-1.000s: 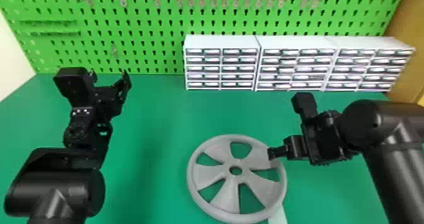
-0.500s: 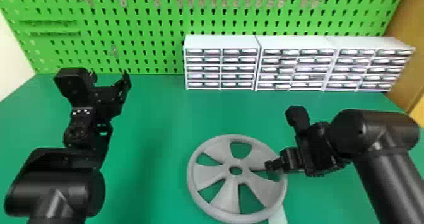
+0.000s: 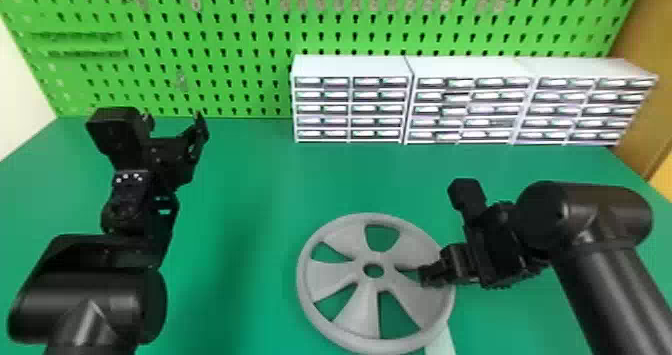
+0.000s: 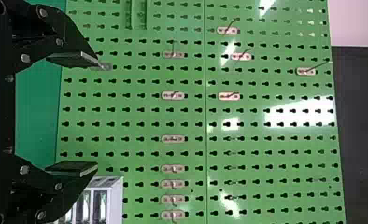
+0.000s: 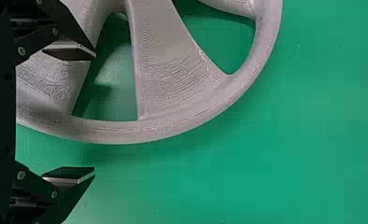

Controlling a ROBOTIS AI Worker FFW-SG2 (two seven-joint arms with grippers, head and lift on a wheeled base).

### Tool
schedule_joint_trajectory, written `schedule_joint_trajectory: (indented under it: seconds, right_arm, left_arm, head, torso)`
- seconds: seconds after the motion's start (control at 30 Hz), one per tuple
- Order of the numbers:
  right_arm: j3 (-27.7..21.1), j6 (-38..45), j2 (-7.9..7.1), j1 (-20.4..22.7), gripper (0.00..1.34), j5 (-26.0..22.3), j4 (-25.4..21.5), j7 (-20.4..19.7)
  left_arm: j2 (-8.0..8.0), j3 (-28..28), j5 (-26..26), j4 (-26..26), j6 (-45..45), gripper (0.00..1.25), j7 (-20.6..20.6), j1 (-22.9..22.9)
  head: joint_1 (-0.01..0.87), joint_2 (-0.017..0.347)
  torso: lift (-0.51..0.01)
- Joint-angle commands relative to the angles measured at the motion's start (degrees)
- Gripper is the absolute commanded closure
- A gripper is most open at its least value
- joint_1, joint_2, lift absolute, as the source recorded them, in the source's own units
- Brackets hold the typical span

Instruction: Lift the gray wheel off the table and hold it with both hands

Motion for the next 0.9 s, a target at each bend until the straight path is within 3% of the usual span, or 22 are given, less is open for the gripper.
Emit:
schedule_joint_trajectory:
  seconds: [0.0,0.6,0.87]
  right_arm:
    - [-0.4,0.7,-0.03,0.0,0.45,0.0,0.0,0.0]
    - [-0.8,0.7,0.24,-0.1,1.08,1.4,-1.1,0.0]
    - [-0.6,0.7,0.32,-0.2,1.09,1.8,-1.3,0.0]
  left_arm:
    - [0.00,0.0,0.0,0.0,0.0,0.46,0.0,0.0]
    - [0.00,-0.2,0.0,0.0,-0.1,0.46,0.0,0.1]
    - [0.00,-0.1,0.0,0.0,-0.1,0.46,0.0,0.0]
  head:
    - [0.657,0.060]
    - [0.657,0.060]
    - [0.657,0.060]
  torso:
    - [-0.095]
    - [-0.095]
    - [-0.095]
